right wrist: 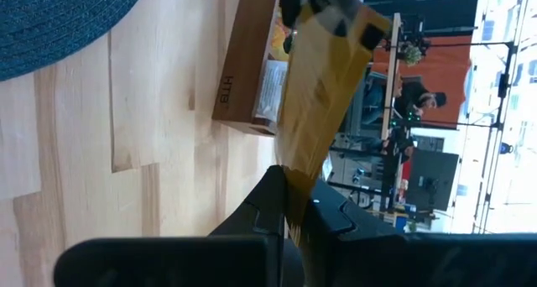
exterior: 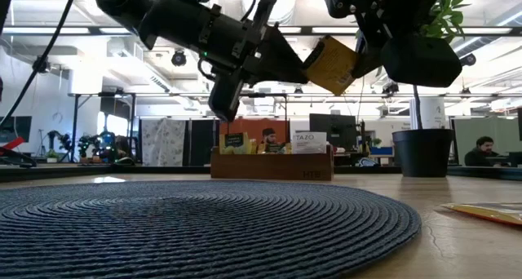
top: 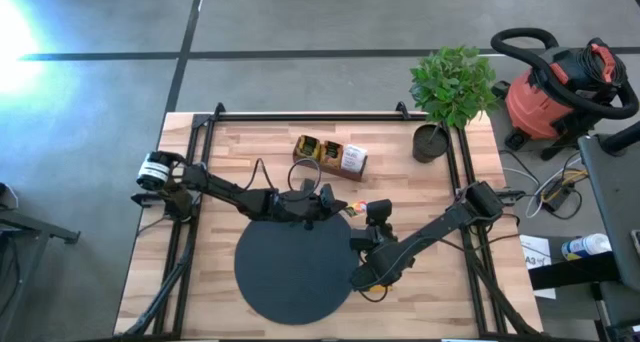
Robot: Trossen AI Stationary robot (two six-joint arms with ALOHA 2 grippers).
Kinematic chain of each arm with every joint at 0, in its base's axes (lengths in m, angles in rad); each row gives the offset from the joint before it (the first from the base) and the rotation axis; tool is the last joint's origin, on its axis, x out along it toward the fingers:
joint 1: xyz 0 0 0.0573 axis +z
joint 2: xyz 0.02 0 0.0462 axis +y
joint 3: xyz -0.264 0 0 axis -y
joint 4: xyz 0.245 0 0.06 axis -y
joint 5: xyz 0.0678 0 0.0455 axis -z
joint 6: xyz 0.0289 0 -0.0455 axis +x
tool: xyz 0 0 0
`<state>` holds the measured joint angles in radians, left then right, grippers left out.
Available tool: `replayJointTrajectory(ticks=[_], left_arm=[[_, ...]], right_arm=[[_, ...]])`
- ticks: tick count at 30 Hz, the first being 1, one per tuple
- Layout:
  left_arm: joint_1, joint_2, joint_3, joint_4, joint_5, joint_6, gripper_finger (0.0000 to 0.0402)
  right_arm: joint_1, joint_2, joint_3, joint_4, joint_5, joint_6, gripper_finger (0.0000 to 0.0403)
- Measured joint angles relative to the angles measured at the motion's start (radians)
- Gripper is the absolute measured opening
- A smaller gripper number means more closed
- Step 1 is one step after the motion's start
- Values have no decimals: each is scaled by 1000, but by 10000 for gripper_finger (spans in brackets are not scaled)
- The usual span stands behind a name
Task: Pick & Place Tea
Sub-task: Put the top orange tea bag into the middle section of the wooden organizer
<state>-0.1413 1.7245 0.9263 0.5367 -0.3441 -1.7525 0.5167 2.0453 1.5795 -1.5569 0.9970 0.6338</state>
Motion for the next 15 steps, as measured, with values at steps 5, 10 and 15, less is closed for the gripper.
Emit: replayJointTrajectory(ticks=[5, 10, 15], left_arm=[[0, 0, 39, -60, -1, 34, 57], [-2, 0, 55, -118, 11, 24, 93], [0, 0, 55, -109, 11, 20, 103]], right_arm=[[0, 0, 0, 2, 1, 2, 13], [0, 0, 0, 4, 1, 2, 13], [0, 0, 0, 20, 1, 2, 13]])
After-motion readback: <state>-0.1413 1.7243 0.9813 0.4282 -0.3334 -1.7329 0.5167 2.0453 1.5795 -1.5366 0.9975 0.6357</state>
